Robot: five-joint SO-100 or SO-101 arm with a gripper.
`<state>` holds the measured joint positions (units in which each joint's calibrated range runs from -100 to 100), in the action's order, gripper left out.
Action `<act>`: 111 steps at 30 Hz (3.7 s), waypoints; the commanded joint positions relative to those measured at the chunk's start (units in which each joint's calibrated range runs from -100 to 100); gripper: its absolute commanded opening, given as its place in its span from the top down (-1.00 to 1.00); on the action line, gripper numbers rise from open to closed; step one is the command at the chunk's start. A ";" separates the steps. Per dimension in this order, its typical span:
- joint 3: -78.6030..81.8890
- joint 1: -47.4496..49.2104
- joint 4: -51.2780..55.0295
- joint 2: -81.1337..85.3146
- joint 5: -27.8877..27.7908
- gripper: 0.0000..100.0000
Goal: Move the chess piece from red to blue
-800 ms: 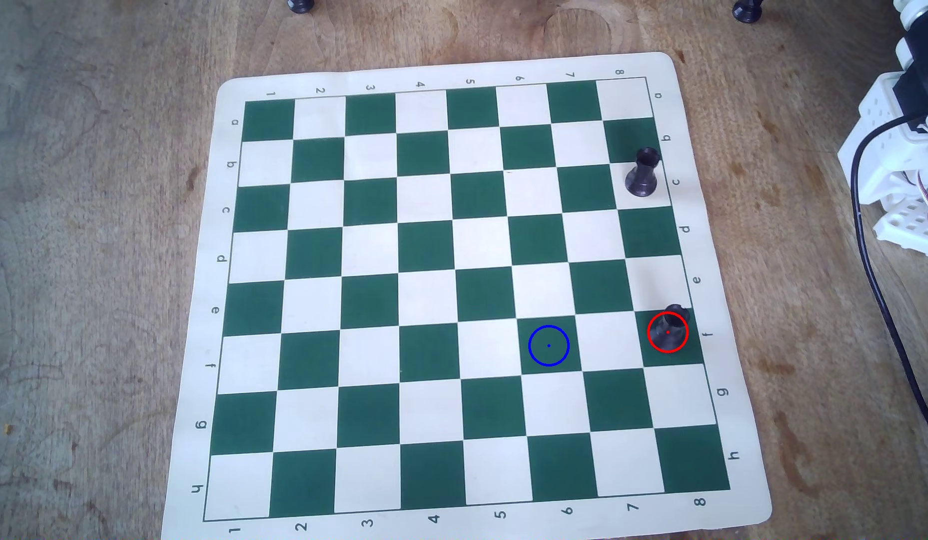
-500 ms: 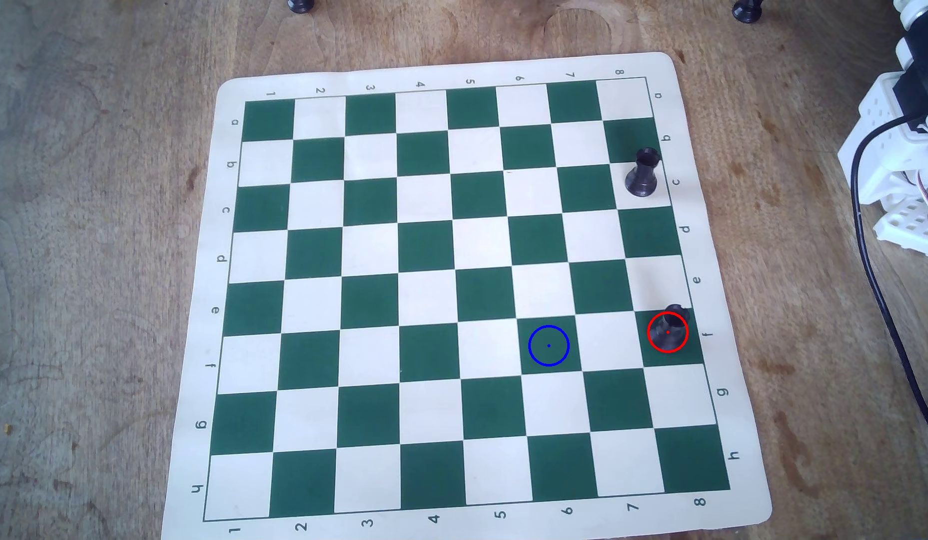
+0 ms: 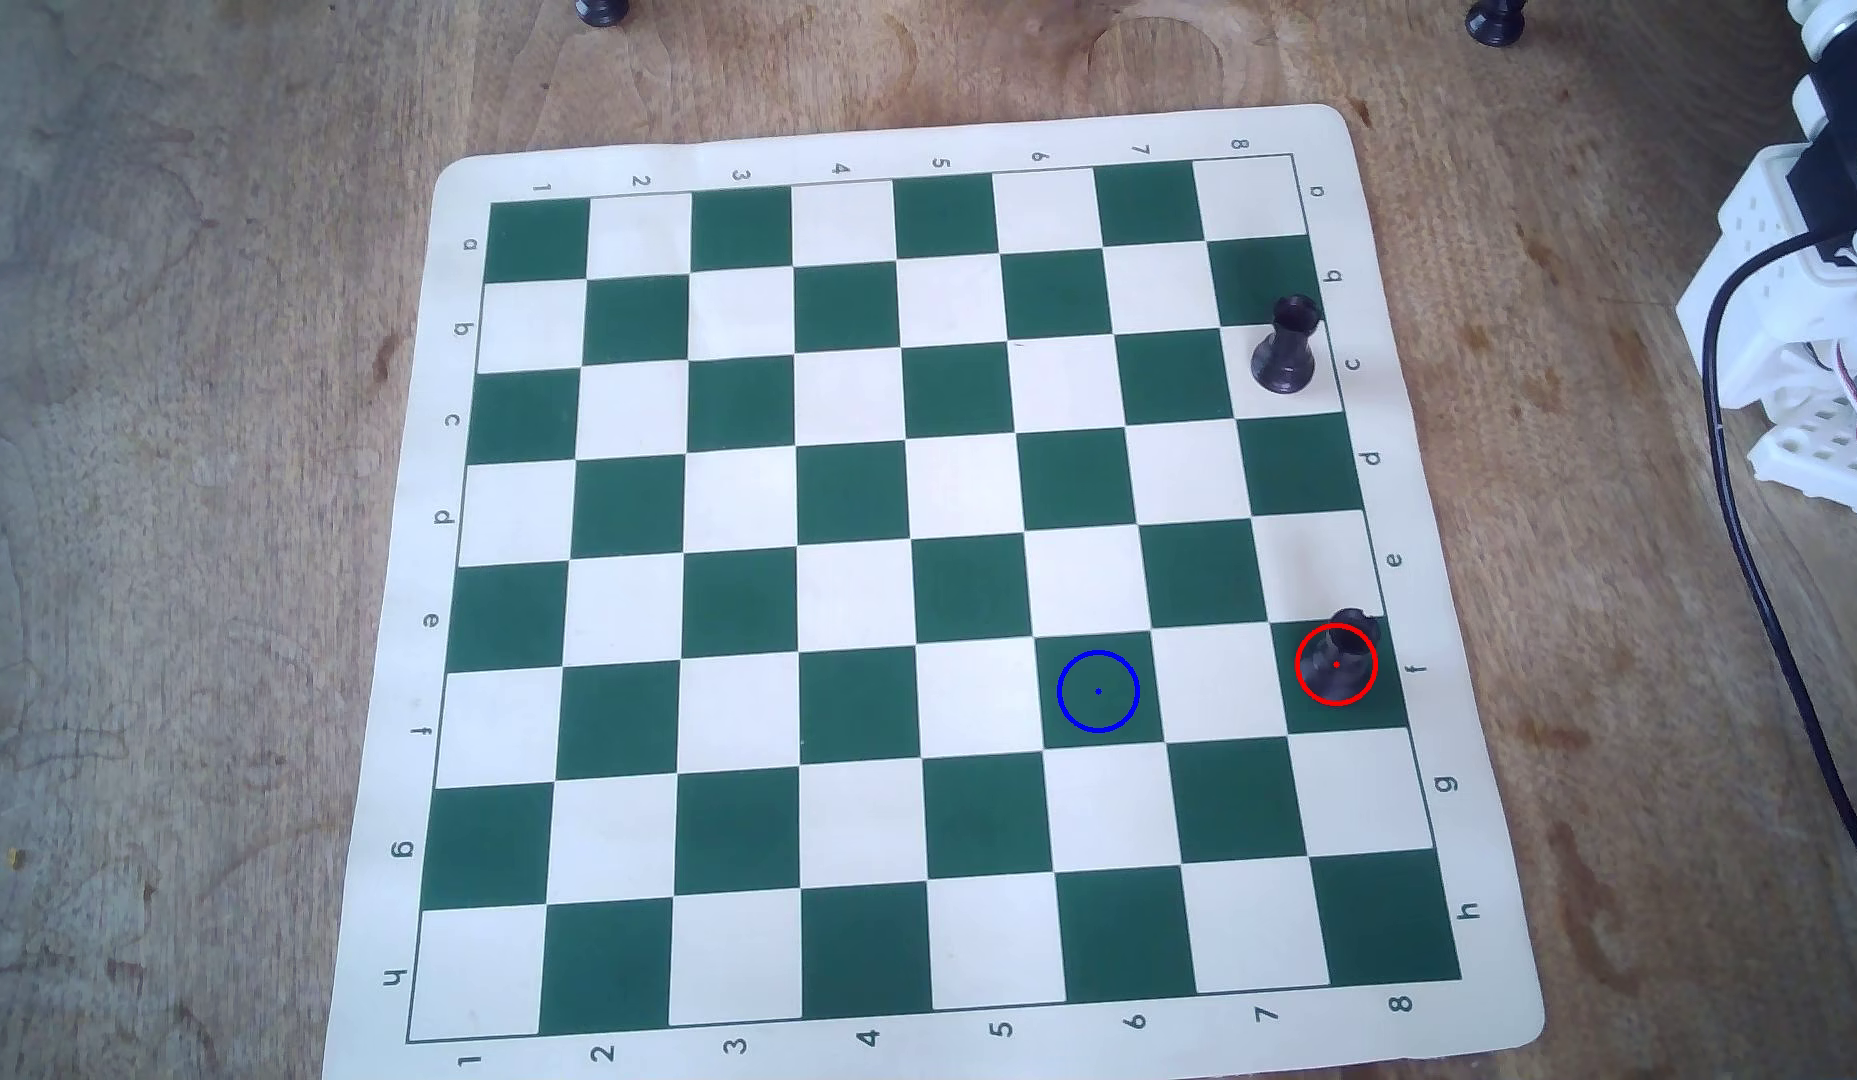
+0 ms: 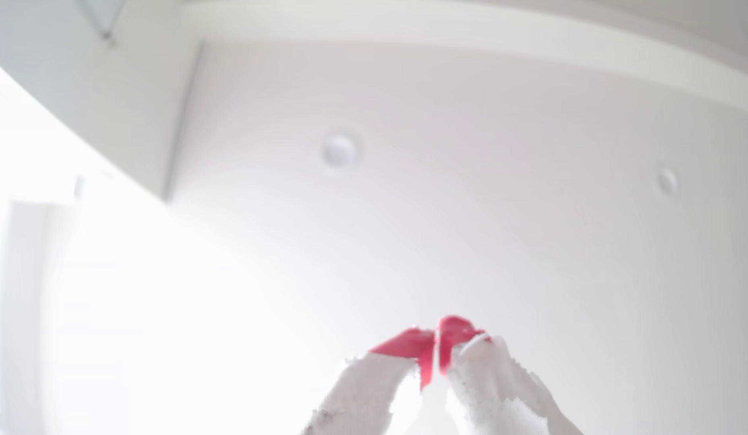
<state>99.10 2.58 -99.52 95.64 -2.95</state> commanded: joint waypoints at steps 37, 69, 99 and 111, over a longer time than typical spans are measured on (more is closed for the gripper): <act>0.81 0.35 17.21 0.11 0.29 0.99; -40.35 -17.64 125.57 0.03 1.42 0.14; -47.06 17.79 171.27 -33.33 16.02 0.24; -36.18 21.16 157.34 -40.80 15.53 0.44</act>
<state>63.85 23.01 59.36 55.84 12.77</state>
